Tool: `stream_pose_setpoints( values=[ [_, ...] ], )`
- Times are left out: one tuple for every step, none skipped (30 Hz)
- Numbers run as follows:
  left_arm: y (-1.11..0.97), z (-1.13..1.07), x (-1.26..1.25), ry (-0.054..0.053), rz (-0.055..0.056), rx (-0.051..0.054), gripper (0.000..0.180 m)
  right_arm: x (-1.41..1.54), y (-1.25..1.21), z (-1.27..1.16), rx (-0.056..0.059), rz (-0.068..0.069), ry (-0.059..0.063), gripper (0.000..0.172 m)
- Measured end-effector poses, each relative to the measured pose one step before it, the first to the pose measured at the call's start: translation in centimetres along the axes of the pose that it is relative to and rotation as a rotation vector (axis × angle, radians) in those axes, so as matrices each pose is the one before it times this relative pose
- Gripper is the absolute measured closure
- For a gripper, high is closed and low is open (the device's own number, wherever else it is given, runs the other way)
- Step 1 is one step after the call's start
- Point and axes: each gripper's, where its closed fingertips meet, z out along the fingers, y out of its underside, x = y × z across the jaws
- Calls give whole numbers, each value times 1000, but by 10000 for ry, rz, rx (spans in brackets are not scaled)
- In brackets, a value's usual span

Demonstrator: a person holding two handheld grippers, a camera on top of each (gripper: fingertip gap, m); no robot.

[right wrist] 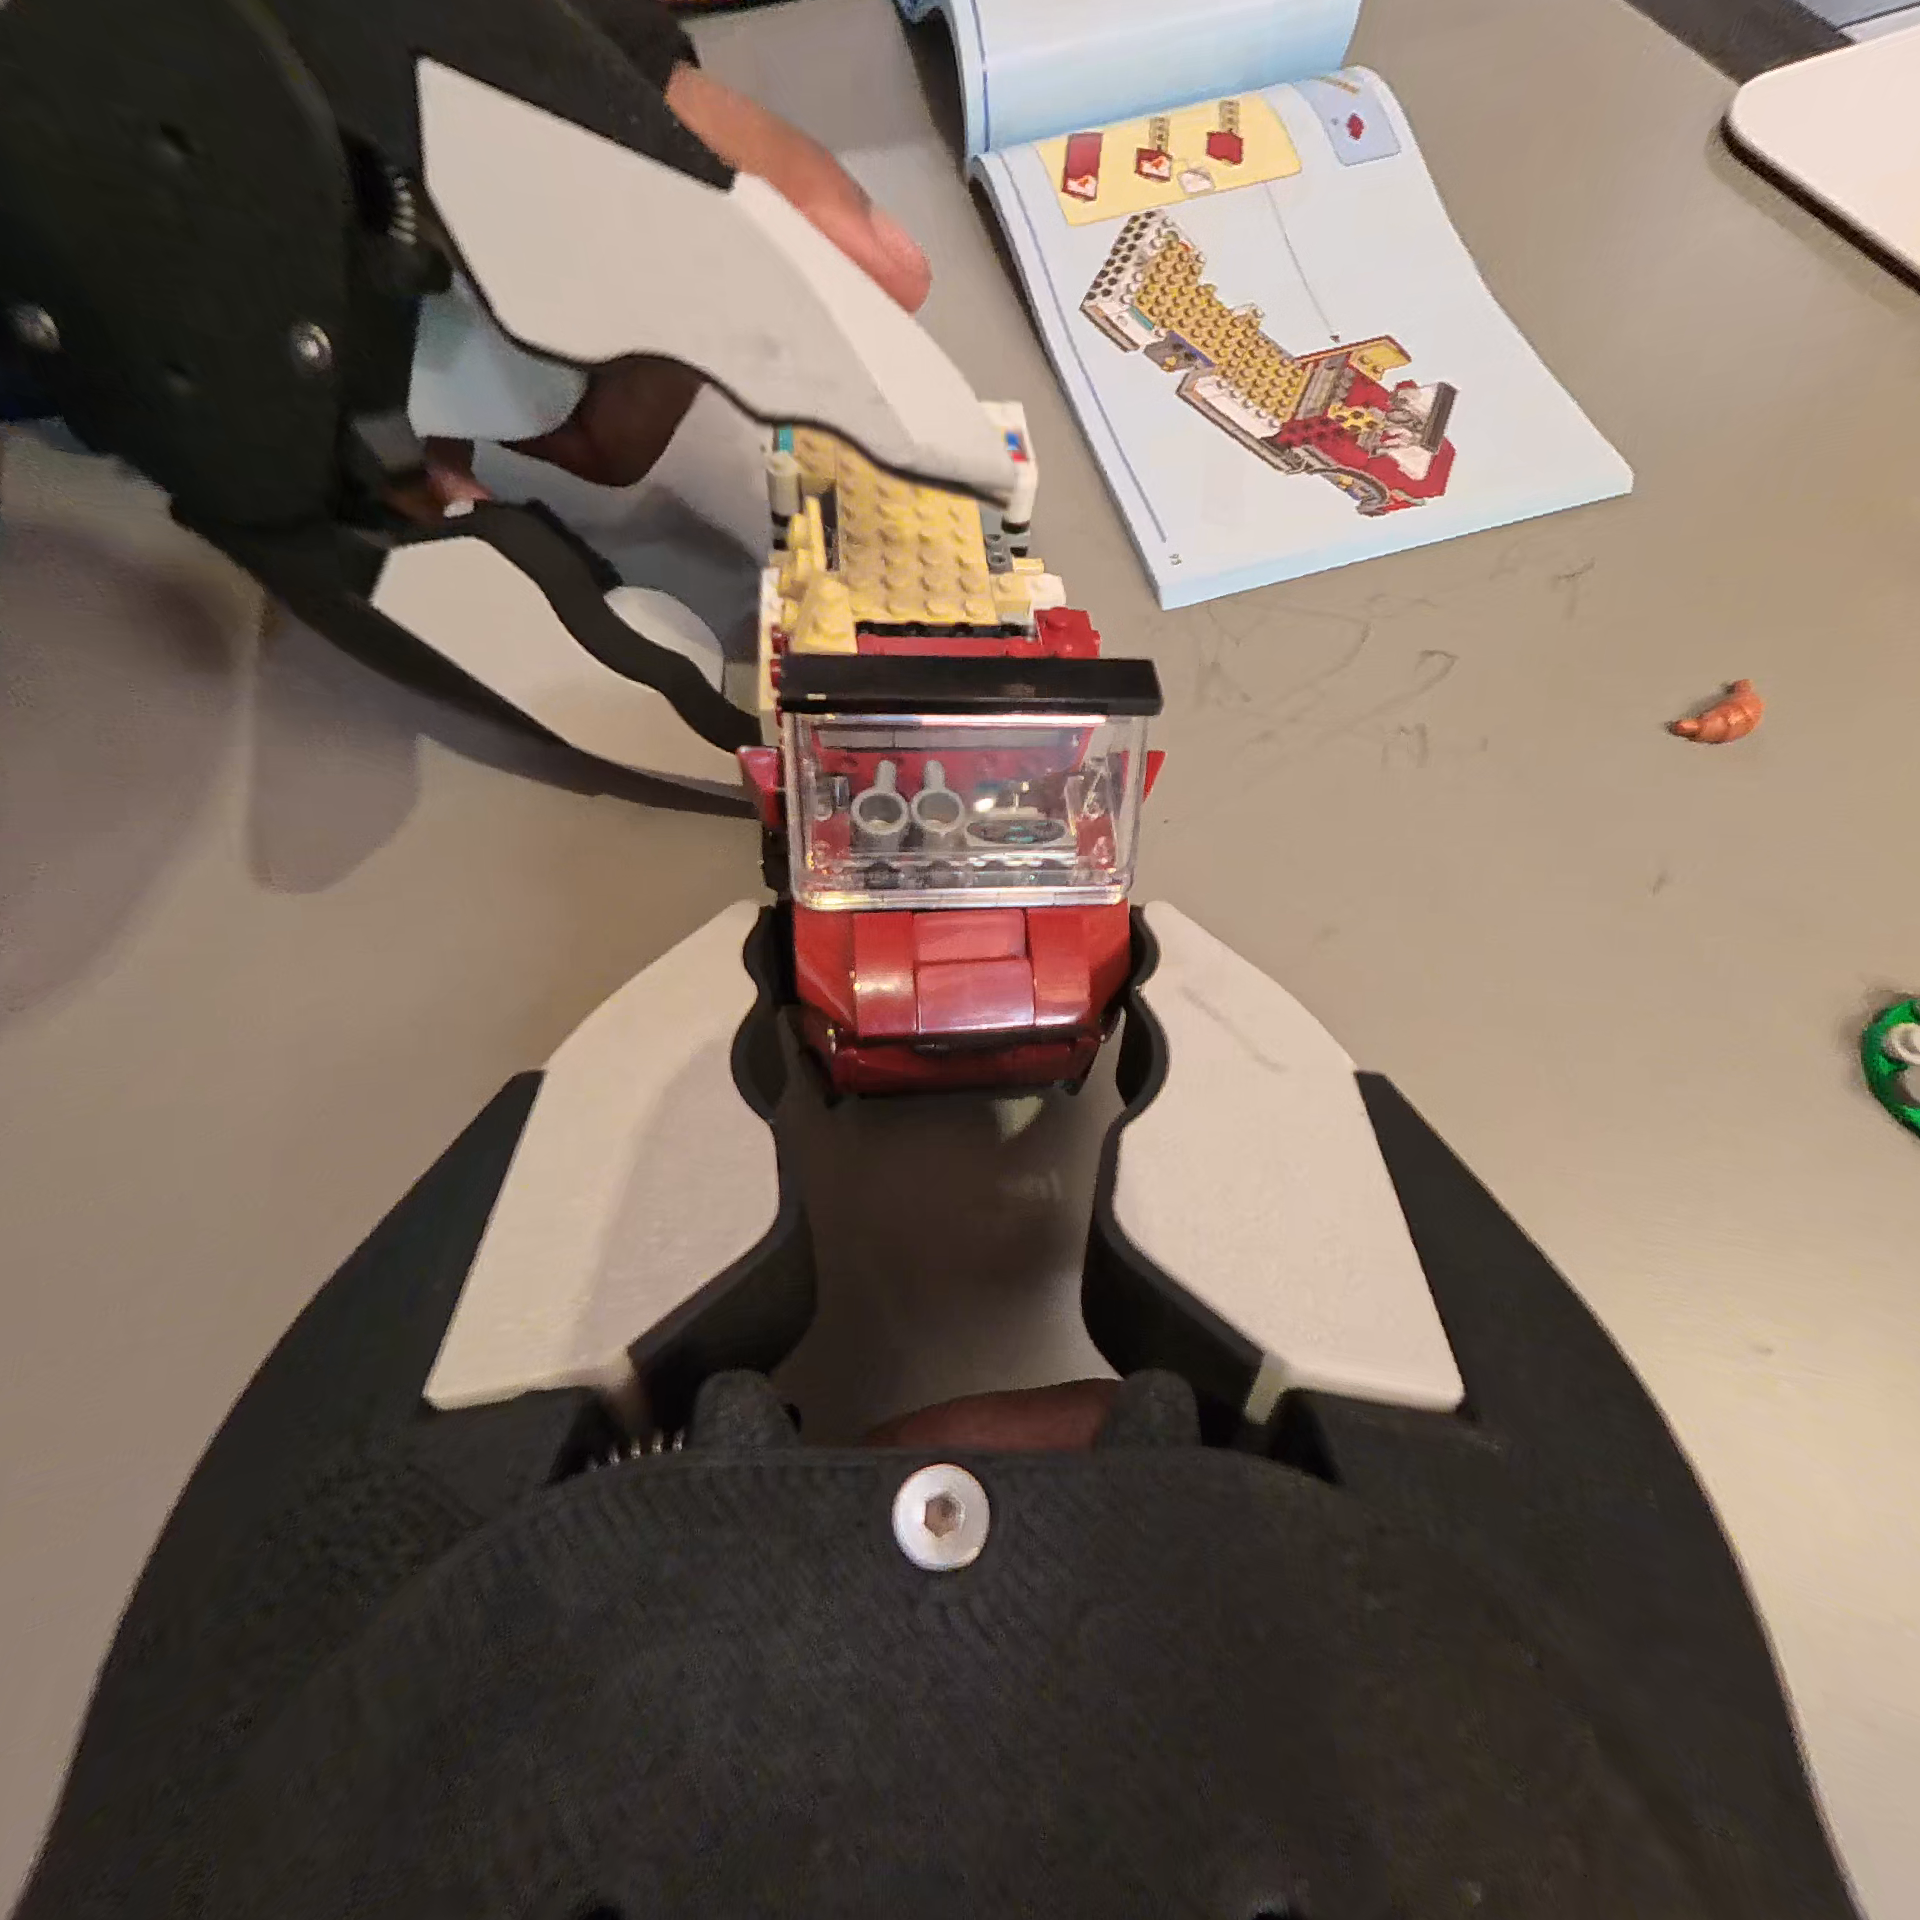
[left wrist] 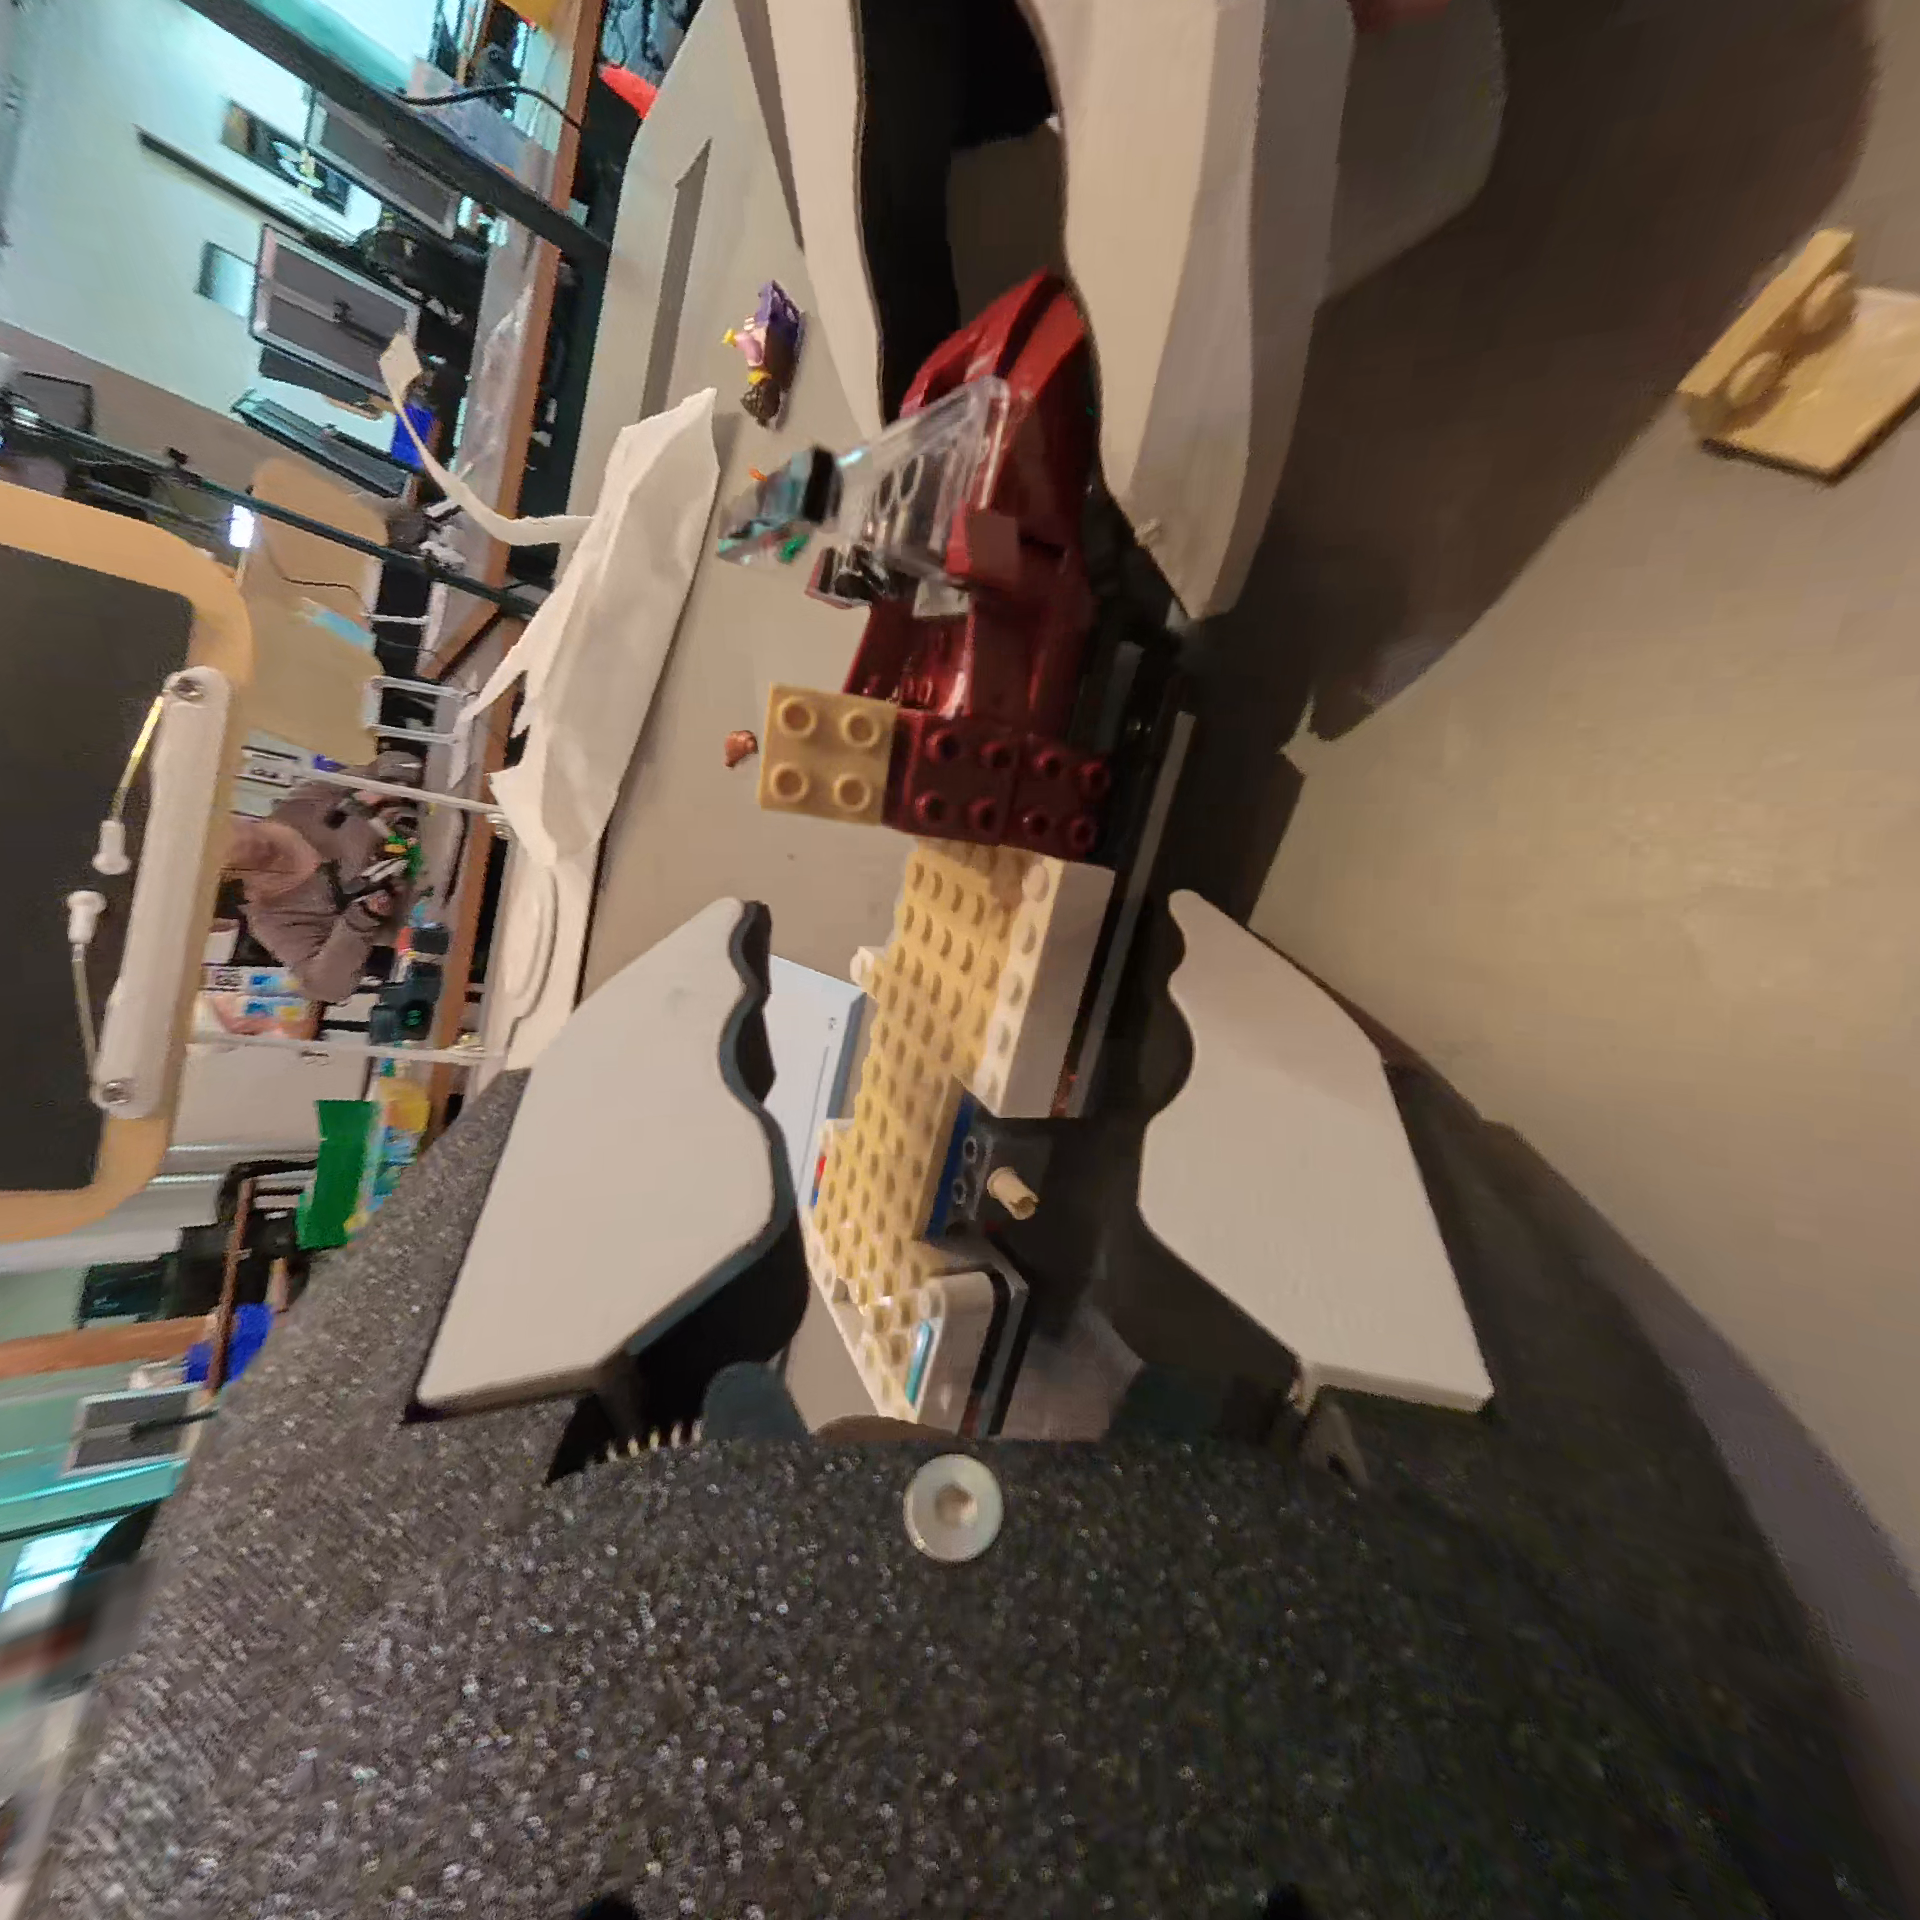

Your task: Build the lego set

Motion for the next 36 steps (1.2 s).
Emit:
stream_pose_setpoints(
  values=[
    [-8, 111, -26, -116, 153, -59, 111, 119, -62, -65, 68, 131, -13, 109],
    [74, 120, 15, -96, 160, -97, 116, 25, -121, -79, 104, 134, -70, 109],
    [191, 57, -109, -137, 152, -129, 117, -18, -139, -65, 105, 72, -68, 109],
    [221, 127, -91, -118, 210, -149, 118, -25, -124, -49, 91, 56, -47, 109],
    [136, 92, -74, -118, 189, -51, 120, -25, -116, -22, 73, 68, -40, 109],
    [31, 84, -12, -76, 156, -5, 121, -23, -81, 18, 47, 50, -27, 109],
    [-14, 45, 47, -27, 166, 10, 125, 20, -42, 36, 20, 15, 11, 109],
    [6, 53, 95, -62, 158, -30, 127, 48, -34, 29, 3, -6, 27, 109],
    [65, 221, 89, -69, 127, -40, 130, 52, 22, 18, -16, 4, 20, 109],
    [29, 45, -13, -41, 69, -37, 132, 69, -11, -6, 10, 11, 22, 110],
    [-29, 79, 82, 0, 47, -27, 134, 73, -10, -29, 15, -5, 30, 110],
    [-8, 117, 118, 34, 67, -17, 137, 87, -24, -22, 15, -18, 47, 110],
    [-6, 118, 126, 39, 98, -29, 140, 94, -16, -16, 15, -18, 52, 110],
    [45, 127, 161, 74, 162, -35, 143, 95, -1, -11, 2, 3, 37, 110],
    [57, -10, -149, -180, 401, 9, 145, 134, 68, 26, -51, 6, 71, 110],
    [8, 106, -77, -232, 487, -38, 147, 124, 32, 19, -32, 17, 65, 110],
    [-28, 76, -123, -197, 397, -16, 148, 85, -5, -4, 4, 6, 46, 109],
    [-22, 76, -84, -118, 217, 7, 149, 98, -47, -45, 44, 6, 52, 110],
    [22, 121, -59, -75, 59, 39, 149, 95, -27, -25, 18, 26, 54, 110],
    [-19, 116, -35, -44, 33, 42, 150, 69, 21, -2, -13, 21, 40, 109],
    [-13, 15, -104, -90, 131, 22, 150, 60, 12, 6, -7, 6, 40, 109],
    [-22, 33, -185, -192, 201, 14, 151, 51, 1, 12, -6, -20, 57, 109],
    [49, 44, -118, -194, 202, 8, 152, 11, 31, 20, -28, -43, 57, 109],
    [14, -9, -122, -186, 149, 13, 153, 1, 30, 23, -28, -62, 54, 109],
    [32, -52, -170, -190, 137, 25, 154, -37, 5, 5, -10, -78, 44, 109],
    [-13, -54, -216, -210, 127, 40, 154, -49, -39, -6, 22, -77, 48, 109],
    [19, -79, -190, -182, 88, 37, 155, -54, -125, -19, 63, -74, 65, 109],
    [59, -69, -154, -148, 19, 42, 155, -50, -150, -18, 62, -82, 85, 109],
    [29, -48, -156, -104, -3, 69, 155, -74, -124, -29, 24, -155, 101, 109],
    [22, -37, -136, -88, 9, 83, 156, -45, -122, -28, -5, -241, 148, 109],
    [13, -18, -125, -80, -16, 57, 156, 11, -168, -44, 1, -249, 206, 109],
    [50, 0, -153, -109, -15, 22, 156, 1, -157, -60, -4, -234, 197, 108],
    [-36, -94, -279, -139, -43, 37, 156, -15, -203, -96, 32, -232, 179, 108],
    [-5, -9, -255, -124, -46, 67, 156, 28, -217, -123, 37, -188, 178, 108],
    [9, 16, -277, -149, -14, 50, 156, 93, -219, -145, 37, -152, 214, 108],
    [54, 76, -239, -132, 14, -19, 156, 202, -237, -199, 47, -167, 310, 108]
  ],
)
